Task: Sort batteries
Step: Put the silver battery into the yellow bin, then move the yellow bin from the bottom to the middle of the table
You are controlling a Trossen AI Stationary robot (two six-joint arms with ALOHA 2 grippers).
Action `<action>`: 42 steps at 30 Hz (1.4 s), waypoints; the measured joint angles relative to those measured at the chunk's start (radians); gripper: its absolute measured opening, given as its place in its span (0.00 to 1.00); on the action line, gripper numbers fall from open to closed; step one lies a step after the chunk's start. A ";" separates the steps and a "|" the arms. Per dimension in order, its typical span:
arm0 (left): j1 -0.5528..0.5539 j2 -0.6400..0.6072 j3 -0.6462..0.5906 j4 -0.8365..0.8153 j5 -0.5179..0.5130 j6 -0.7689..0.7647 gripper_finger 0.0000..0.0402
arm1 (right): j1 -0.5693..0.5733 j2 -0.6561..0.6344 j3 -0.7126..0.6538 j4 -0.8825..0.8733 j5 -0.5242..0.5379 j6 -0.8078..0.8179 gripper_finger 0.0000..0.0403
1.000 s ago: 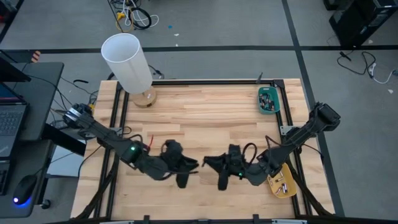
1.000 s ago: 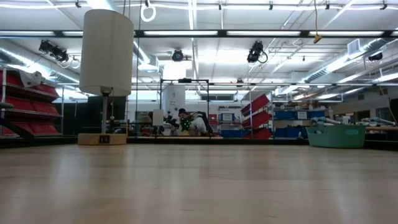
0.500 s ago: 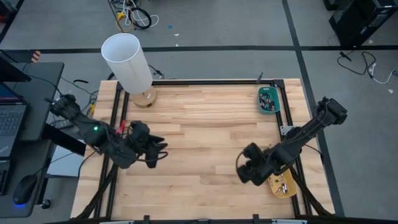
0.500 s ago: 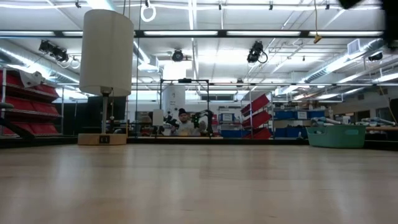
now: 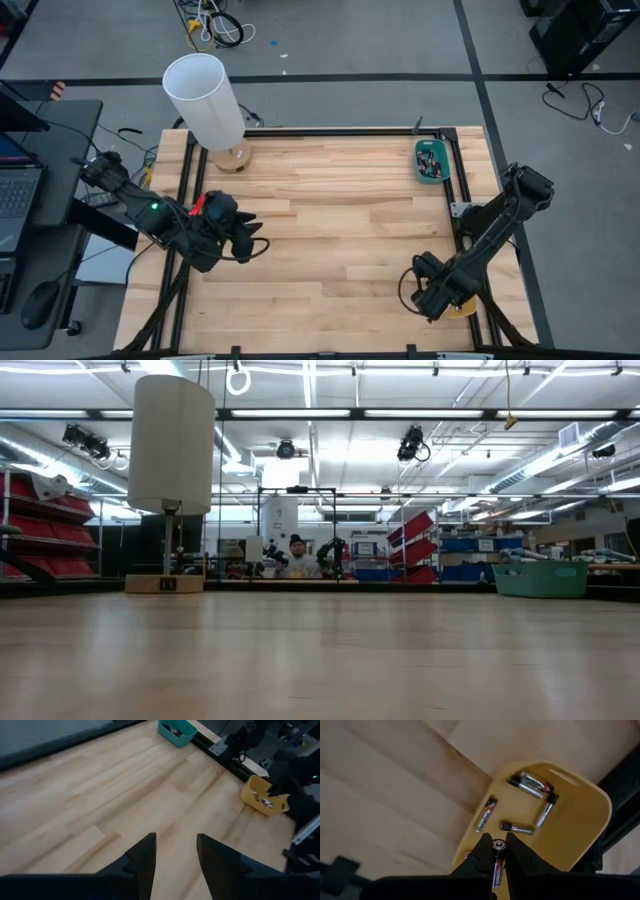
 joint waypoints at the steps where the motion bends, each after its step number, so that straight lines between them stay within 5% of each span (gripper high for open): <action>1: 0.005 0.000 0.000 -0.003 0.000 0.012 0.39 | 0.007 0.000 -0.009 0.000 0.000 0.016 0.06; 12: 0.018 0.000 0.000 -0.009 0.033 0.039 0.39 | 0.022 -0.001 -0.032 0.011 -0.103 0.143 0.47; 17: 0.018 0.000 0.000 -0.011 0.035 0.075 0.39 | 0.016 -0.001 -0.035 0.162 -0.105 0.153 0.53; 30: 0.021 0.000 0.000 -0.025 0.029 0.144 0.39 | -0.050 -0.001 -0.198 0.310 -0.072 0.192 0.26; 42: 0.021 0.000 0.000 -0.084 0.038 0.144 0.39 | -0.151 -0.002 -0.216 0.455 0.009 0.158 0.01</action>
